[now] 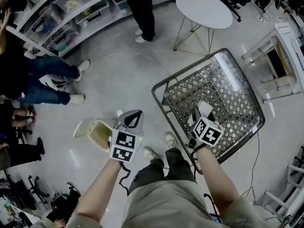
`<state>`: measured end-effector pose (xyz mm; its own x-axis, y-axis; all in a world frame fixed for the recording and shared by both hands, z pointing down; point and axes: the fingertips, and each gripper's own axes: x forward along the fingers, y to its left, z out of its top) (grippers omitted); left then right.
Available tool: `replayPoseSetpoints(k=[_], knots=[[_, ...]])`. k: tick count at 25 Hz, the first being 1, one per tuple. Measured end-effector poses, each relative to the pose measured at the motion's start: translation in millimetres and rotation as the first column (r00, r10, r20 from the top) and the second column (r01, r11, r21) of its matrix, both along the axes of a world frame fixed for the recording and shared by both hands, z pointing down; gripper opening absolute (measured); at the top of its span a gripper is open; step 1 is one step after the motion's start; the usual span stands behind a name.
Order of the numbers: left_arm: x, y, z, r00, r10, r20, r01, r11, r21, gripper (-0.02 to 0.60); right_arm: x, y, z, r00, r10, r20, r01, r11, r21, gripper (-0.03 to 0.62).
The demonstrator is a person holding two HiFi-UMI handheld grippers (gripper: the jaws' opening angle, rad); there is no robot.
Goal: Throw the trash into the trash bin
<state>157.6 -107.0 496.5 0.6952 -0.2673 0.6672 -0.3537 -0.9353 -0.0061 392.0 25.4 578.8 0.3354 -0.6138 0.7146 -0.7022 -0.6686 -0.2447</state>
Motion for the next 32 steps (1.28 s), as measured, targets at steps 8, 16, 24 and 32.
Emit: replayPoseSetpoints(k=[8, 16, 24, 32], knots=[[-69.0, -36.4, -63.3, 0.991, -0.122, -0.049, 0.127, 0.985, 0.116, 0.003, -50.5, -77.4, -119.4, 0.969, -0.208, -0.132, 0.229, 0.957, 0.177, 0.324], [-160.3, -52.0, -91.7, 0.94, -0.334, -0.074, 0.342, 0.92, 0.192, 0.003, -161.9, -161.7, -191.3, 0.808, -0.512, -0.293, 0.582, 0.771, 0.258, 0.324], [-283.6, -59.3, -98.0, 0.81, -0.579, -0.094, 0.584, 0.78, 0.223, 0.003, -297.5, -219.3, -203.4, 0.565, -0.75, -0.344, 0.825, 0.505, 0.253, 0.324], [-387.1, -40.3, -85.1, 0.662, -0.744, -0.094, 0.744, 0.636, 0.205, 0.003, -430.5, -238.8, -178.1, 0.322, -0.898, -0.3, 0.939, 0.261, 0.226, 0.322]])
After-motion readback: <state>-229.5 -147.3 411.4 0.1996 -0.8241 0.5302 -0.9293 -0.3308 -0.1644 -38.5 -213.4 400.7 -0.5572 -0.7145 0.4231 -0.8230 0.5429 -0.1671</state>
